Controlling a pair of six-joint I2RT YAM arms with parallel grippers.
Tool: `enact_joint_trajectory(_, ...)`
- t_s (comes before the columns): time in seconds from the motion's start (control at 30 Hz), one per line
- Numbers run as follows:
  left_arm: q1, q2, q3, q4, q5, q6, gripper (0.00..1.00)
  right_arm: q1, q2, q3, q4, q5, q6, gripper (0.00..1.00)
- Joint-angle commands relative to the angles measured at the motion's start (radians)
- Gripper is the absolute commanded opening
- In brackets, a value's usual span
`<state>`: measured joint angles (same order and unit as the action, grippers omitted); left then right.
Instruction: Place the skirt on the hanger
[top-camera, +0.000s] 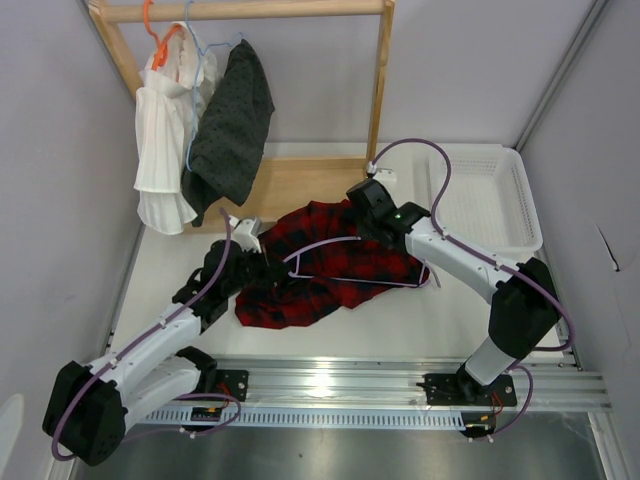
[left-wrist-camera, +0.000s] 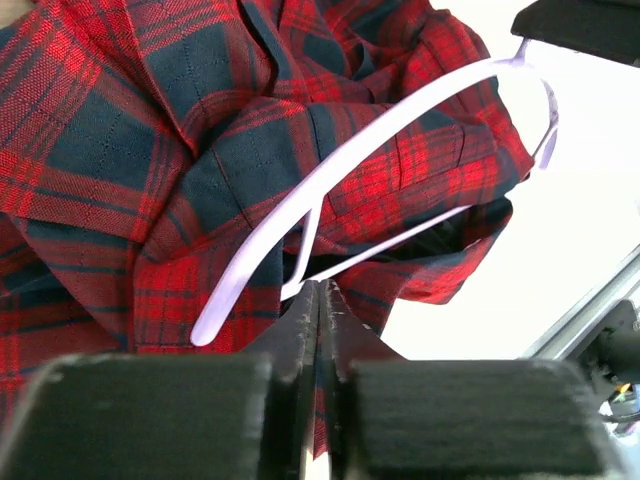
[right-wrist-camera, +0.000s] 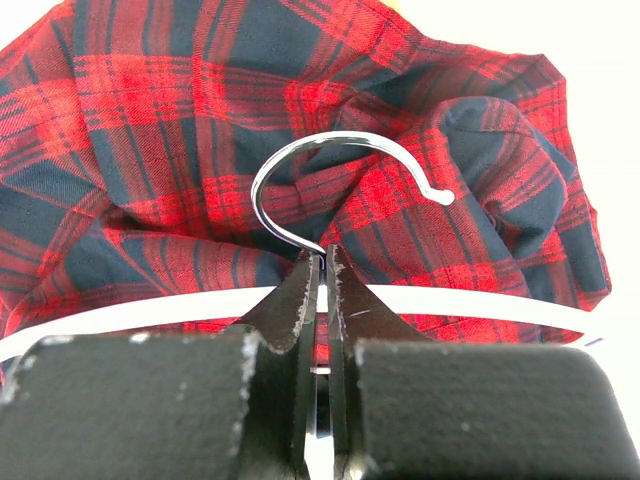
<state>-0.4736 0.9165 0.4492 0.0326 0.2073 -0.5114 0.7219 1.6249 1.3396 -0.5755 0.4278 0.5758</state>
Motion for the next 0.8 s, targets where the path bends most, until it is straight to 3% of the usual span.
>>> enact_joint_trajectory(0.0, -0.016, -0.028, 0.020, -0.025, 0.009, 0.037, 0.16, -0.007, -0.042, 0.035, 0.003, 0.008, 0.007, 0.00)
enact_joint_trajectory(0.17, -0.057, -0.051, 0.046, -0.118, -0.051, 0.086, 0.36, -0.012, -0.037, 0.033, 0.012, 0.002, 0.007, 0.00)
enact_joint_trajectory(0.23, -0.094, -0.042, 0.062, -0.138, -0.100, 0.100, 0.39, -0.012, -0.033, 0.033, 0.014, -0.003, 0.009, 0.00)
enact_joint_trajectory(0.4, -0.183, 0.057, 0.200, -0.290, -0.257, 0.181, 0.43, -0.015, -0.030, 0.032, 0.020, -0.012, 0.006, 0.00)
enact_joint_trajectory(0.53, -0.204, 0.122, 0.282, -0.384, -0.307, 0.235, 0.43, -0.018, -0.030, 0.027, 0.026, -0.020, 0.006, 0.00)
enact_joint_trajectory(0.77, -0.230, 0.235, 0.371, -0.490, -0.264, 0.365, 0.41, -0.024, -0.028, 0.013, 0.040, -0.030, 0.004, 0.00)
